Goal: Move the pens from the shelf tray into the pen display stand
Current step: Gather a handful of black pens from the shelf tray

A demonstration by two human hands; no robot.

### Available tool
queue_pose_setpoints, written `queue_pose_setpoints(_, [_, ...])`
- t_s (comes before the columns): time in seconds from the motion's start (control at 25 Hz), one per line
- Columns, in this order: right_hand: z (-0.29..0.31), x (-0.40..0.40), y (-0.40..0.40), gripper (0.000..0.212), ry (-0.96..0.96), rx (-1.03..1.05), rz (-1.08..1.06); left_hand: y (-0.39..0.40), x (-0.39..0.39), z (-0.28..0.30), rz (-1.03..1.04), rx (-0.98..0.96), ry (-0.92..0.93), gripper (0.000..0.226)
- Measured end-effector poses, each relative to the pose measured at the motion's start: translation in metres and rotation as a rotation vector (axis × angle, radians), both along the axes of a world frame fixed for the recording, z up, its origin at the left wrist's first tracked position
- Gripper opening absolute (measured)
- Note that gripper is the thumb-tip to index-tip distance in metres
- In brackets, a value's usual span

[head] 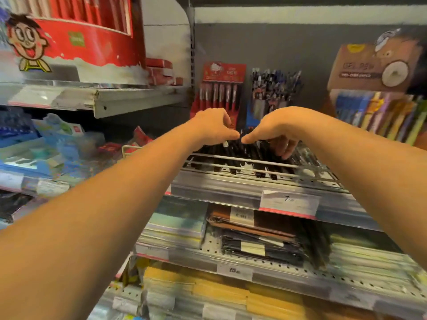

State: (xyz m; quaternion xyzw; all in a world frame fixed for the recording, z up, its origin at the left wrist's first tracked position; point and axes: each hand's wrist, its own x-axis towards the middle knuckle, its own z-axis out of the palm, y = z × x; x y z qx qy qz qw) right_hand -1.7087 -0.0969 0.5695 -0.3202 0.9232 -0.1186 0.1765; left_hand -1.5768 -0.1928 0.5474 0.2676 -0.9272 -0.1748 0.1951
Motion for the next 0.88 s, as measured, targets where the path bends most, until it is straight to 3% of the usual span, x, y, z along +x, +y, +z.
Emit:
queue_pose_setpoints(0.16, [0.0,-0.001,-0.008,0.098,-0.005,0.065,-0.021,-0.004,-0.001,-0.015,-0.033,0.053,0.006,0.048])
queue_pose_setpoints(0.28, [-0.001,-0.001,-0.016,0.096,0.007,0.085,-0.045,-0.006,-0.001,-0.021,-0.073,0.031,0.033,0.039])
queue_pose_setpoints(0.52, [-0.012,0.0,-0.032,0.059,0.068,0.138,-0.081,-0.005,-0.001,-0.021,-0.124,0.04,-0.002,0.033])
queue_pose_setpoints(0.88, [-0.023,0.001,-0.03,0.03,0.206,0.076,-0.028,-0.007,0.0,-0.023,-0.14,0.098,0.083,0.034])
